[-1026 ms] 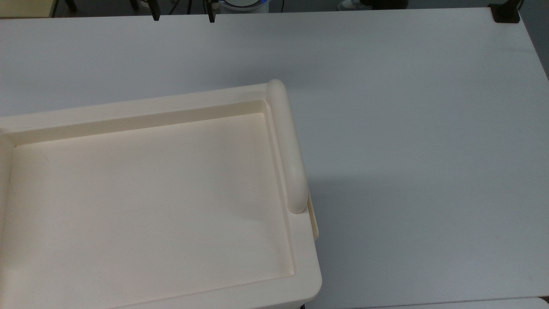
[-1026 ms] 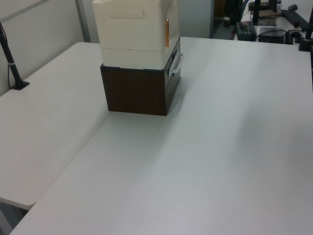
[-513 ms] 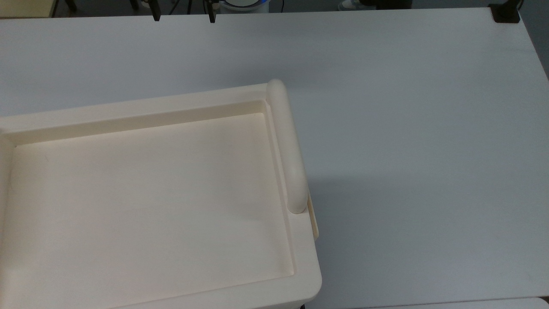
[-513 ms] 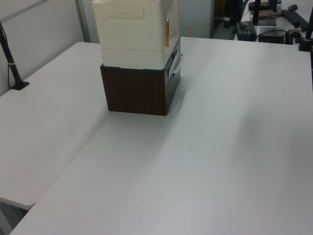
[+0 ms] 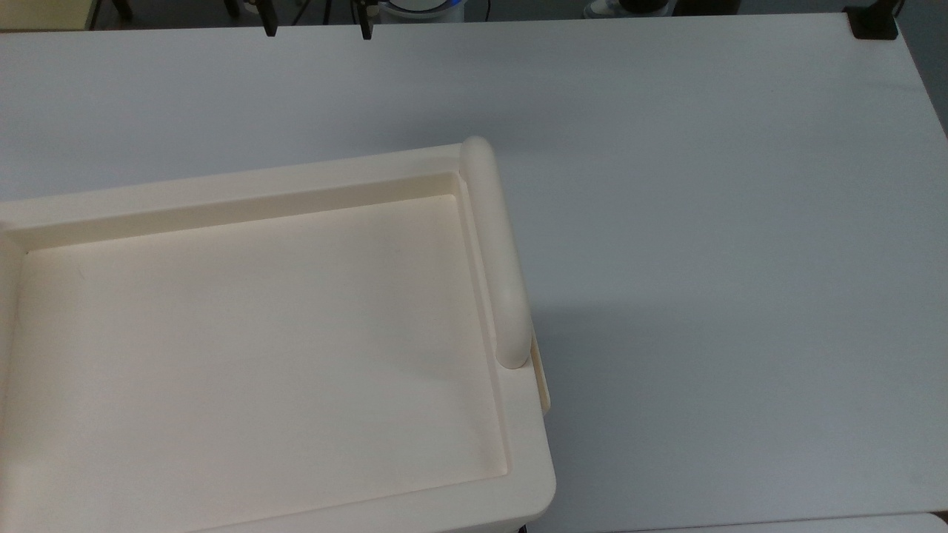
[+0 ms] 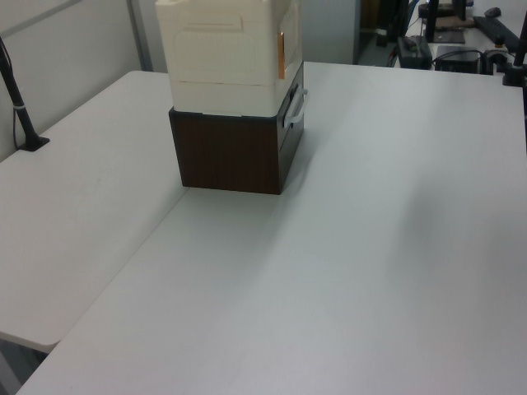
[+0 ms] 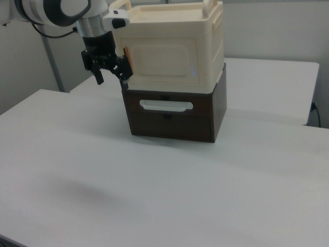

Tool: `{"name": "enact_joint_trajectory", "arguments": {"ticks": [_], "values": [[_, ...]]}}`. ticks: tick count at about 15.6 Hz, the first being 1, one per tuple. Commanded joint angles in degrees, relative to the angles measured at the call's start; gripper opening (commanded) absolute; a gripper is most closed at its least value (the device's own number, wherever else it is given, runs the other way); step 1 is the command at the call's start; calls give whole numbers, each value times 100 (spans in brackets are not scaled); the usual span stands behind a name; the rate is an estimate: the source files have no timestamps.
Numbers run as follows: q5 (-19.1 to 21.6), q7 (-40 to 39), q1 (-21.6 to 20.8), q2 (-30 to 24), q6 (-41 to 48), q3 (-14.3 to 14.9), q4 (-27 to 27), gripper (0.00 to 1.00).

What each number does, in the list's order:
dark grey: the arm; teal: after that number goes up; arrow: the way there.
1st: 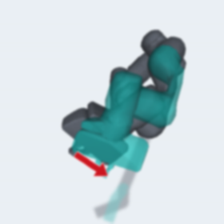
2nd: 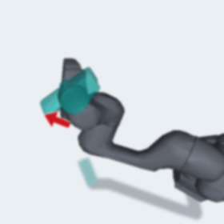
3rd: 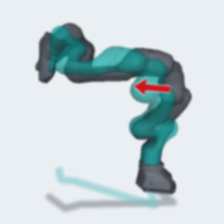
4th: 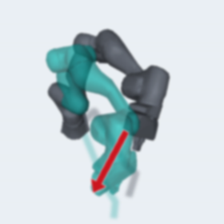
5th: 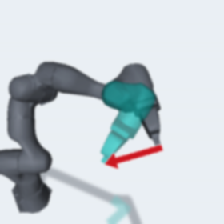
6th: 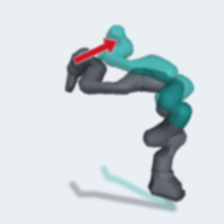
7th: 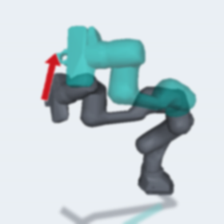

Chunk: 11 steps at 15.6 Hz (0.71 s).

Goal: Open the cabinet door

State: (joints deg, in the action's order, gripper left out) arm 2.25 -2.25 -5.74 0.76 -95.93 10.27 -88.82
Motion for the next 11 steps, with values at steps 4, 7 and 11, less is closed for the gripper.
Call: {"name": "enact_joint_trajectory", "arguments": {"ticks": [4,7,11], "values": [[-40,-31,-76,73,-294,-17,-39,100],[-49,-30,-102,108,-618,-52,-30,100],[-111,-83,-111,213,-1277,-96,14,100]]}}
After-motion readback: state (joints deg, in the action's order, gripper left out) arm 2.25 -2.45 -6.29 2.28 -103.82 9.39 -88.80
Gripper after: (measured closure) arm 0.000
